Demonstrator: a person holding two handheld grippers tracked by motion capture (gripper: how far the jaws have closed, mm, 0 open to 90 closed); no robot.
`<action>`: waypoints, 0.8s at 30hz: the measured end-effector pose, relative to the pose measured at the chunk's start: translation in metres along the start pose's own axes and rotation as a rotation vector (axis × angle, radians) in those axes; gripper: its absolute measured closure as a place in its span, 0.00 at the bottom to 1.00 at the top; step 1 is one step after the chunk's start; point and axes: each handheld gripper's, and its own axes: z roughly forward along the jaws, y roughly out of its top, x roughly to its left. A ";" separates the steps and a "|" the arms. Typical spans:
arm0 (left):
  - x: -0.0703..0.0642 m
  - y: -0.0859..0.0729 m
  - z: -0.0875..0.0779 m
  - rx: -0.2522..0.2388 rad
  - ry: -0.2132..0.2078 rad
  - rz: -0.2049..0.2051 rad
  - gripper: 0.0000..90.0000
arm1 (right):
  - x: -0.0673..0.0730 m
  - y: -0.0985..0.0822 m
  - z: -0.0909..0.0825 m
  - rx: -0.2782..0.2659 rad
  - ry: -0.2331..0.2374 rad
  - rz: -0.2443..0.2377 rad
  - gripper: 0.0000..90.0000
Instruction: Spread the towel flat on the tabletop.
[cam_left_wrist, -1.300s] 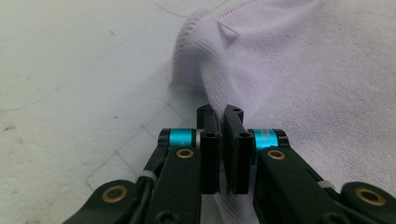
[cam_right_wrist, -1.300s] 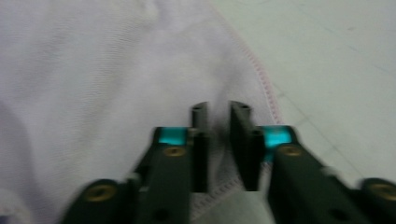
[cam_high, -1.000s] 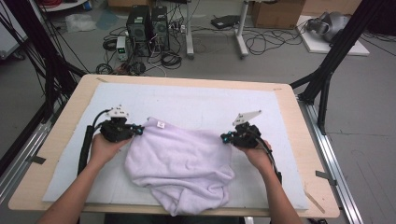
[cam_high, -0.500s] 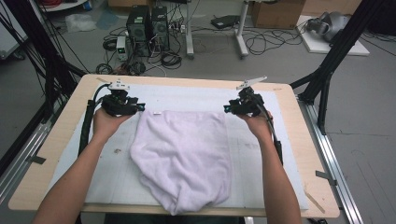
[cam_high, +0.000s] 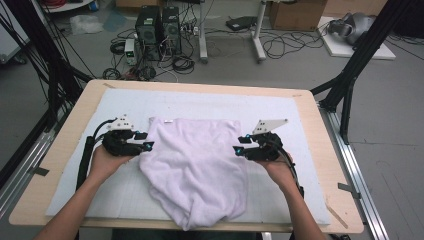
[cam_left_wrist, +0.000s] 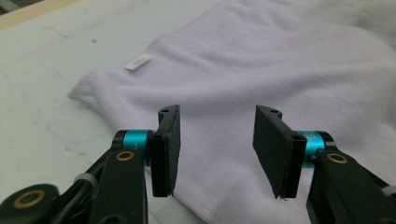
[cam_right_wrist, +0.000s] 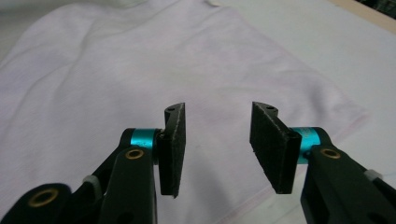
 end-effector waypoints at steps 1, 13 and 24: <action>-0.004 -0.003 -0.002 0.005 -0.011 0.010 0.56 | 0.005 -0.002 0.000 0.009 0.020 -0.001 0.59; -0.046 -0.034 -0.024 -0.007 -0.108 0.082 0.50 | 0.051 -0.043 0.000 0.003 0.116 -0.033 0.57; -0.062 -0.045 -0.001 0.078 -0.178 0.154 0.89 | 0.075 -0.062 0.018 0.134 0.137 -0.097 0.81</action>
